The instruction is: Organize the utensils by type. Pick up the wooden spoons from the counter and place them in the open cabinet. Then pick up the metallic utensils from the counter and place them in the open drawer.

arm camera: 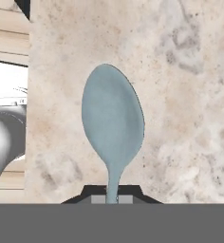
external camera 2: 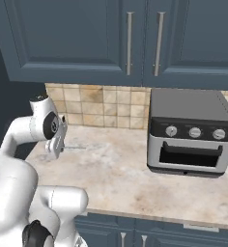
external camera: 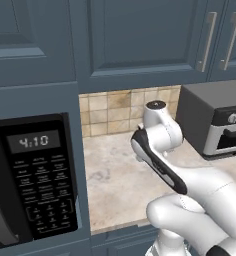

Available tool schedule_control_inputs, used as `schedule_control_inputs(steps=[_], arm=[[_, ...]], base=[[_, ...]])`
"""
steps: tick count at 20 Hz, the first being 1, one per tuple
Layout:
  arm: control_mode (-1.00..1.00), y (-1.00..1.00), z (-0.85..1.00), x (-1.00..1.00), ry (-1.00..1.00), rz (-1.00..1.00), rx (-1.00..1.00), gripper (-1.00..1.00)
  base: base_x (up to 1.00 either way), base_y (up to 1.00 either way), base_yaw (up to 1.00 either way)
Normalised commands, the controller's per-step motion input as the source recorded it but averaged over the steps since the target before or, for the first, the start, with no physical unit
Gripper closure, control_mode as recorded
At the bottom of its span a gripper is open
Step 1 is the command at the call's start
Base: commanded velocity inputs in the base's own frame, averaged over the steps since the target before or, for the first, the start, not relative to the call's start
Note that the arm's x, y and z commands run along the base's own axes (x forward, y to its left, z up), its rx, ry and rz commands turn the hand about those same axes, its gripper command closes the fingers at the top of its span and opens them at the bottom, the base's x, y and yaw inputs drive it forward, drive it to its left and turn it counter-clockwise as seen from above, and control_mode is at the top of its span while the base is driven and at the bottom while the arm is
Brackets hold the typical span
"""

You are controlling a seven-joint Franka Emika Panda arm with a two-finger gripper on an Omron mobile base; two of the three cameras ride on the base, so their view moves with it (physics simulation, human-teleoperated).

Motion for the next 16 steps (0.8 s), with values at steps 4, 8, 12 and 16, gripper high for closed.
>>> schedule_control_inputs(steps=[4, 8, 12, 16], arm=[[-1.00, -0.08, 0.12, -0.39, -0.02, -0.03, 0.00, 1.00], [-1.00, -0.28, 0.05, -0.58, 0.00, -0.01, 0.07, 1.00], [-1.00, -0.17, 0.03, -0.65, 0.00, -0.03, 0.06, 1.00], [1.00, -0.06, 0.00, -0.26, 0.00, -0.01, 0.02, 1.00]], base=[[0.00, 0.00, 0.00], [0.00, 0.00, 0.00], [0.00, 0.00, 0.00], [0.00, 0.00, 0.00]])
